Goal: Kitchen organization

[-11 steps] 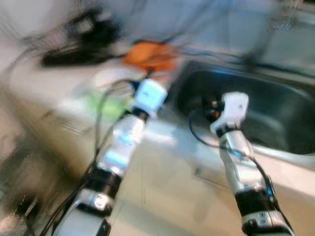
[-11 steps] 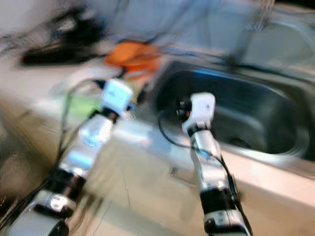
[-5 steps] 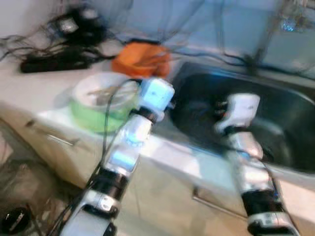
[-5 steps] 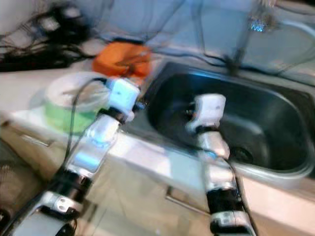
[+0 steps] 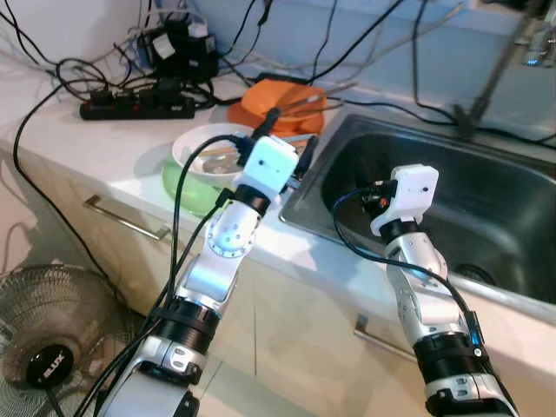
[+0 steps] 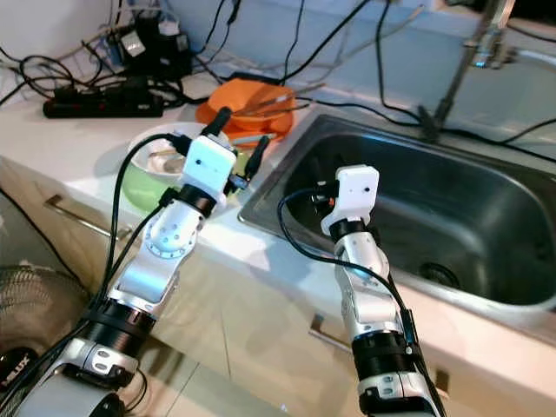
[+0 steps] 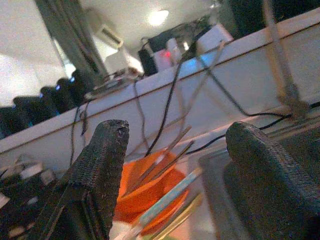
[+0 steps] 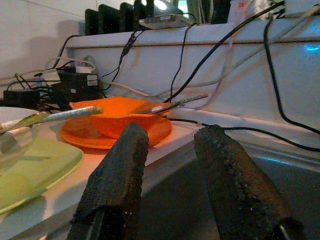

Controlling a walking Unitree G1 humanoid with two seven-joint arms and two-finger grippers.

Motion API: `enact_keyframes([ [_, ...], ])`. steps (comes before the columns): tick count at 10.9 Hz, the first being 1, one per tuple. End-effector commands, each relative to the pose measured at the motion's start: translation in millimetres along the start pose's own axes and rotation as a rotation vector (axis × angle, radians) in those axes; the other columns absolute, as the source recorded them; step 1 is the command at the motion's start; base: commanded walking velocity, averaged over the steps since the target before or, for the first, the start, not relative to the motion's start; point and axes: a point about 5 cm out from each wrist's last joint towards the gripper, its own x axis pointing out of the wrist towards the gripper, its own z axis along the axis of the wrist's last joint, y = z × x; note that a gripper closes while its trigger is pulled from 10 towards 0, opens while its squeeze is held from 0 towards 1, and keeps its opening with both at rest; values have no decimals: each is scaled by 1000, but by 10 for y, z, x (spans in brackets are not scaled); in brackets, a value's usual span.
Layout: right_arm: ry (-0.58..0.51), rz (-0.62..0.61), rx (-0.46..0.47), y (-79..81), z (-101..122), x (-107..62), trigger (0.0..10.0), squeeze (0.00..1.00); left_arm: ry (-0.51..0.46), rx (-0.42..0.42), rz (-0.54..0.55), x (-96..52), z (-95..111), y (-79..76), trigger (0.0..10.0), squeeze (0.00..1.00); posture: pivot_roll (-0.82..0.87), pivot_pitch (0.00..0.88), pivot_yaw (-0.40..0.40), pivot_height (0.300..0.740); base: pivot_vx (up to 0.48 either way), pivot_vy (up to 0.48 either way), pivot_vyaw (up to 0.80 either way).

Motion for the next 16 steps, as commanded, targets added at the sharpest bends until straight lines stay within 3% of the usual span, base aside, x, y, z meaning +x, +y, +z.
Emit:
enact_keyframes([
  [1,0,-19,0,-48,0,-5,10000,0,6,46,-68,-6,34,-62,10000,0,158,20,-5,740,0,0,0],
  [2,0,-19,0,-47,0,-6,10000,0,12,65,-83,-12,33,-68,10000,0,160,20,-5,740,0,0,0],
  [3,4,-15,3,-34,-12,-6,10000,0,57,181,-207,-80,0,-92,10000,0,166,13,-5,740,0,0,0],
  [4,4,-13,5,-28,-16,-4,10000,0,91,239,-241,-99,-37,-66,10000,0,168,9,-6,740,0,0,0],
  [5,5,-11,7,-18,-19,0,10000,0,132,338,-256,-99,-72,11,10000,0,170,3,-5,740,0,0,0],
  [8,4,-12,12,-15,-19,13,10000,0,167,507,-222,-15,-34,205,10000,0,173,7,-6,740,0,0,0],
  [16,5,-18,10,-16,-23,5,10000,0,273,589,-238,243,-226,215,10000,0,159,14,3,740,0,0,0],
])
